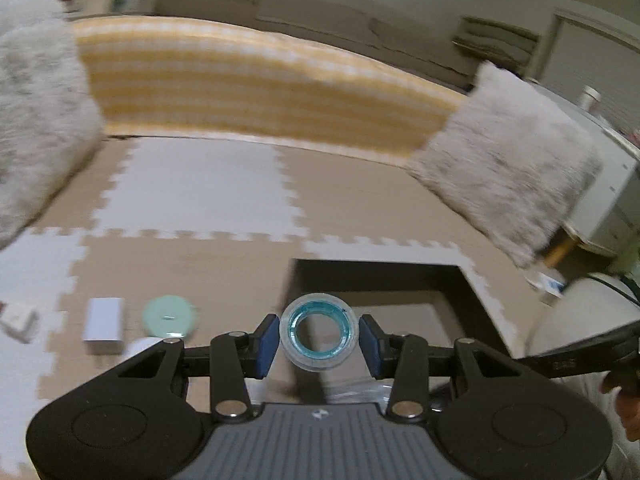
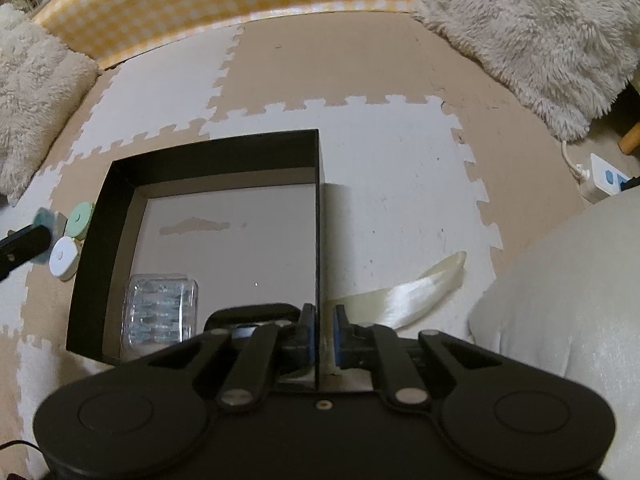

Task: Organize rigid objects
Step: 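Carry the teal tape roll into the black box and release it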

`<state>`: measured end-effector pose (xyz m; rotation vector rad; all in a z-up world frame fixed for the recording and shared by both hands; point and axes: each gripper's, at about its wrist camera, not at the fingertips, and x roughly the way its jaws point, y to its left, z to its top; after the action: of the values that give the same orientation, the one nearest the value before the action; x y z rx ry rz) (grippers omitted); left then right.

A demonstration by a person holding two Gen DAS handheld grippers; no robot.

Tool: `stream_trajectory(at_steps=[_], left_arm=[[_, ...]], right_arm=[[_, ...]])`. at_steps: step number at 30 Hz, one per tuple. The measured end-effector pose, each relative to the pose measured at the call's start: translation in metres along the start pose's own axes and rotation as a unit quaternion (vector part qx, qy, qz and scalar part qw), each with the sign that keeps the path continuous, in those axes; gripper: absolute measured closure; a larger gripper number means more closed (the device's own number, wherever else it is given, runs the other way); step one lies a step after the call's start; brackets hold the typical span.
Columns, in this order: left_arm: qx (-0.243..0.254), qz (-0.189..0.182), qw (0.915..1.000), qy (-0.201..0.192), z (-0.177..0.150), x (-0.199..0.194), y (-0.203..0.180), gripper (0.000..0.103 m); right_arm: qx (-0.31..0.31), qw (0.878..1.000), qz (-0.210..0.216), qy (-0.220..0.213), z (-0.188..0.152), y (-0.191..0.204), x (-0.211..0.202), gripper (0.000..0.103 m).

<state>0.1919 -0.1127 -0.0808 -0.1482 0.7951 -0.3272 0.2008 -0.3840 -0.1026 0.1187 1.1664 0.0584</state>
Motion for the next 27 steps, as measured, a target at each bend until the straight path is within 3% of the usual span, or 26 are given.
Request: stream_trajectory(at_steps=[5, 10, 19, 27], left_arm=[[0.006, -0.033, 0.999, 0.029, -0.002, 0.021, -0.032, 0.058], [-0.018, -0.068, 0.9952, 0.068, -0.001, 0.046, -0.061, 0.058], [-0.004, -0.076, 0.9913, 0.107, -0.002, 0.09, -0.098, 0.058], [-0.032, -0.072, 0.9871, 0.139, -0.006, 0.121, -0.102, 0.058]], right_arm=[[-0.017, 1.0, -0.013, 0.004, -0.005, 0.006, -0.002, 0.093], [-0.015, 1.0, -0.008, 0.002, -0.008, 0.005, -0.005, 0.093], [0.005, 1.0, 0.01, 0.007, -0.009, -0.003, -0.002, 0.091], [0.007, 1.0, 0.019, 0.011, -0.011, -0.006, 0.0, 0.091]])
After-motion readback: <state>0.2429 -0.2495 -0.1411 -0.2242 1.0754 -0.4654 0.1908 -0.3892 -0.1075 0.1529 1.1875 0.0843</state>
